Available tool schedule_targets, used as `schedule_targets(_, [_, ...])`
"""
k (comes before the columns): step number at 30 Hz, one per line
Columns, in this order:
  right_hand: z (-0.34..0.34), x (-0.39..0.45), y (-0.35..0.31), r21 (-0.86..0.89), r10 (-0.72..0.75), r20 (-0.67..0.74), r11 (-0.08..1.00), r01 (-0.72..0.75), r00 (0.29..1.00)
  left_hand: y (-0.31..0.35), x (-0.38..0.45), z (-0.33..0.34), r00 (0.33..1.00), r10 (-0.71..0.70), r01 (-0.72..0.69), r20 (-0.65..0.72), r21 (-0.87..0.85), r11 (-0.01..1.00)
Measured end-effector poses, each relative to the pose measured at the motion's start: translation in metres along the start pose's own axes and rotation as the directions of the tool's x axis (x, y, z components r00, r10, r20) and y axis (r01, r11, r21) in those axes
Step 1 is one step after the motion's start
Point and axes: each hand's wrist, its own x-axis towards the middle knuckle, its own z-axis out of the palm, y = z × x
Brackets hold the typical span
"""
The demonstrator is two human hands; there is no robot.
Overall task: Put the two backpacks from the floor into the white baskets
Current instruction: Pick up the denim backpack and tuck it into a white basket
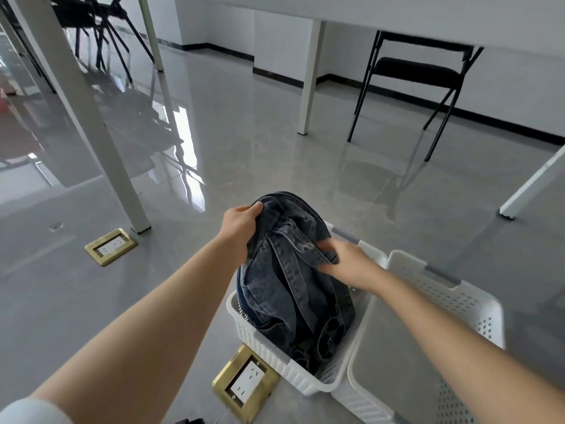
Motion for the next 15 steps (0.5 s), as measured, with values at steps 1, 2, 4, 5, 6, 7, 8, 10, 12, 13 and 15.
schedule_targets(1, [0.004, 0.002, -0.011, 0.119, -0.022, 0.036, 0.993, 0.017, 0.999, 0.0, -0.001, 0.002, 1.0, 0.005, -0.005, 0.015, 0.0, 1.0])
schedule_targets(2, [0.007, 0.003, -0.02, 0.2, -0.034, 0.037, 0.979, 0.026, 0.999, 0.0, -0.003, 0.004, 0.999, 0.01, -0.011, 0.031, 0.005, 1.0])
schedule_targets(4, [0.011, 0.007, -0.032, 0.264, -0.024, 0.017, 0.964, 0.019, 1.0, 0.0, -0.005, 0.007, 0.999, 0.018, -0.019, 0.051, 0.021, 1.0])
schedule_targets(5, [0.011, 0.006, -0.036, 0.286, -0.014, 0.039, 0.958, 0.002, 0.999, 0.0, -0.006, 0.007, 0.998, 0.019, -0.02, 0.056, 0.027, 0.999])
schedule_targets(6, [0.009, 0.005, -0.039, 0.344, -0.004, 0.073, 0.939, -0.021, 0.997, 0.001, -0.007, 0.007, 0.998, 0.018, -0.02, 0.059, 0.031, 0.999])
schedule_targets(7, [0.003, 0.005, -0.04, 0.421, 0.001, 0.097, 0.906, -0.042, 0.995, 0.001, -0.007, 0.006, 0.998, 0.018, -0.02, 0.06, 0.034, 0.999])
schedule_targets(8, [-0.005, 0.006, -0.04, 0.522, 0.002, 0.084, 0.852, -0.046, 0.996, 0.001, -0.006, 0.006, 0.998, 0.016, -0.018, 0.058, 0.036, 0.999])
schedule_targets(10, [-0.03, 0.011, -0.036, 0.67, 0.012, -0.111, 0.739, 0.066, 0.994, 0.002, -0.006, 0.007, 0.998, 0.016, -0.018, 0.056, 0.038, 0.999])
schedule_targets(12, [-0.055, 0.019, -0.026, 0.59, 0.057, -0.398, 0.78, 0.208, 0.916, 0.003, -0.006, 0.01, 0.999, 0.018, -0.019, 0.051, 0.028, 0.999])
schedule_targets(13, [-0.06, 0.023, -0.018, 0.469, 0.078, -0.489, 0.864, 0.186, 0.869, 0.004, -0.007, 0.012, 0.999, 0.013, -0.014, 0.045, 0.013, 1.0])
schedule_targets(15, [-0.052, 0.023, -0.001, 0.101, 0.09, -0.524, 0.994, -0.043, 0.847, 0.004, -0.007, 0.013, 0.999, -0.004, 0.005, 0.035, -0.026, 1.0])
